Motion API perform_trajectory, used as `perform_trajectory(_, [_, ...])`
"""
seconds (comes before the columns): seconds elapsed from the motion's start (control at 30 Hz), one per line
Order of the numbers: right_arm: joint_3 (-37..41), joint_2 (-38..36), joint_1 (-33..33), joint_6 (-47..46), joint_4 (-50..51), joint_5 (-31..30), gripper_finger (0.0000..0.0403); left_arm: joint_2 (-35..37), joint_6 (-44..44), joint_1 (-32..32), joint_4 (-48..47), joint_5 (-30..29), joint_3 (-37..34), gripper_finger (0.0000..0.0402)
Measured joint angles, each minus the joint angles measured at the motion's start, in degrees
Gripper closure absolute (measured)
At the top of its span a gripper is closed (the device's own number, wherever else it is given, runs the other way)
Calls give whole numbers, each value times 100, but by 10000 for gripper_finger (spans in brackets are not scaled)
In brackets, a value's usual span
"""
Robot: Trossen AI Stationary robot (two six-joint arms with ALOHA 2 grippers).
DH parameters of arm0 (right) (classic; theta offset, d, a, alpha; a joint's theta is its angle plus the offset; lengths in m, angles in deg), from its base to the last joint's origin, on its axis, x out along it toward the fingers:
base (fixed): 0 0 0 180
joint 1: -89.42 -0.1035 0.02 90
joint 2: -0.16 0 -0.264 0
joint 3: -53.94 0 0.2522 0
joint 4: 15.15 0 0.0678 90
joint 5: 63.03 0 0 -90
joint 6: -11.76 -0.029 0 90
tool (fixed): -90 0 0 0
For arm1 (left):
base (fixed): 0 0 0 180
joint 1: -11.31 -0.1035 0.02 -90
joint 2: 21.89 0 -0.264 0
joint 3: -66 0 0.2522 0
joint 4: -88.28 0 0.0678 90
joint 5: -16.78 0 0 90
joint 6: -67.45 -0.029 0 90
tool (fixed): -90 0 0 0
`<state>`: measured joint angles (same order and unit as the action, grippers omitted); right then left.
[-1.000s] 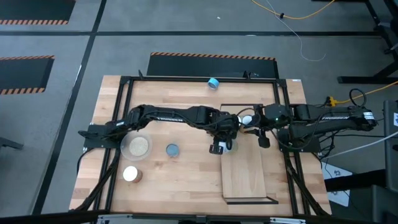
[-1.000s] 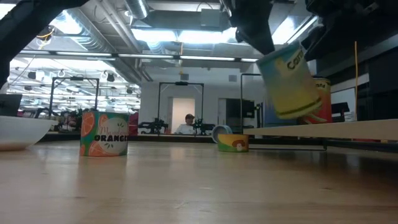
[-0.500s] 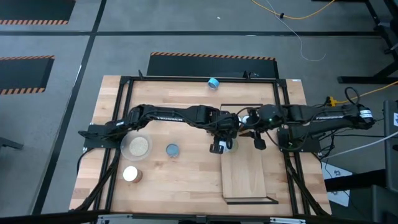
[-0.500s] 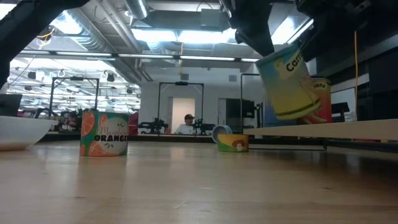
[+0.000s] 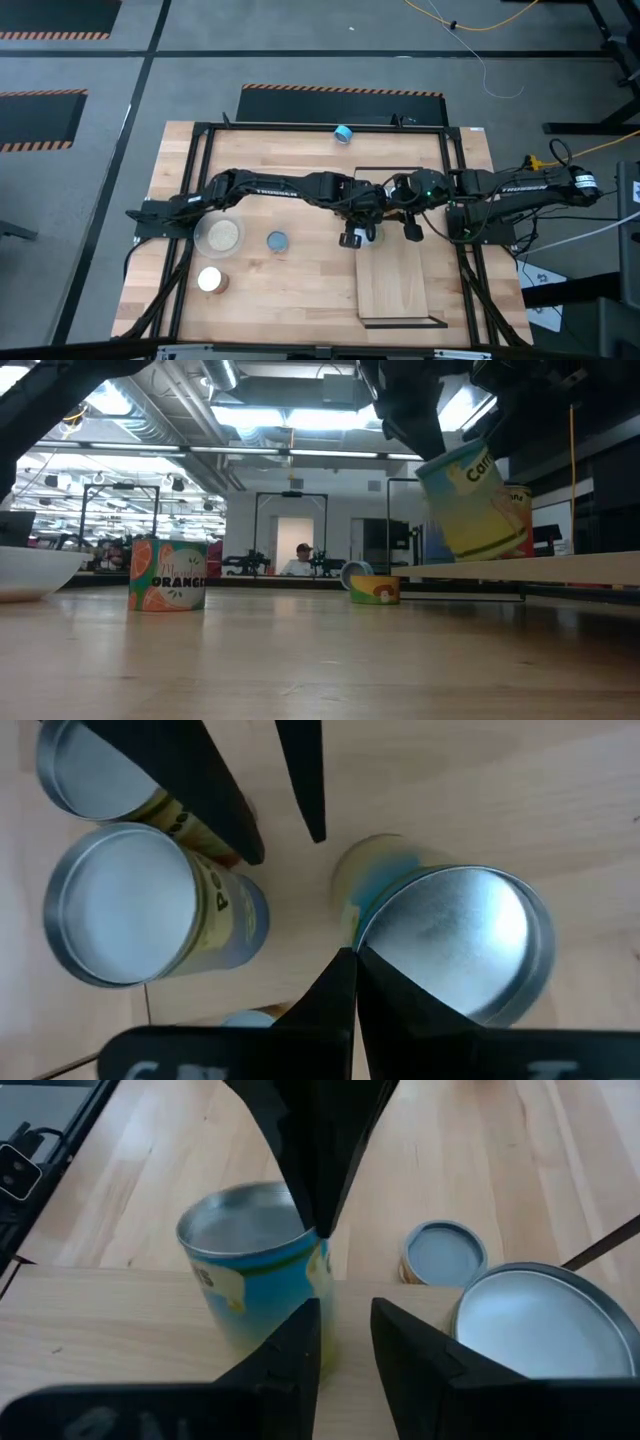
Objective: Pick and place cans onto a shelf
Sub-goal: Put the light blue can onto the shelf
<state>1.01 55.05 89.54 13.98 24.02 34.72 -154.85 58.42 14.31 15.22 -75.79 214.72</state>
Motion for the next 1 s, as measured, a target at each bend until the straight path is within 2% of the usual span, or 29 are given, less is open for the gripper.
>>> perform_trajectory(0.43, [0,2,2,127,-39,-2,306,1,-11,0,39,8,-1,399])
perform_trajectory(0.77, [0,2,0,127,-39,-2,306,1,-17,0,304,9,-1,358])
perform_trajectory(1.0, [0,2,1,127,-37,-2,306,1,-18,0,375,9,-1,347])
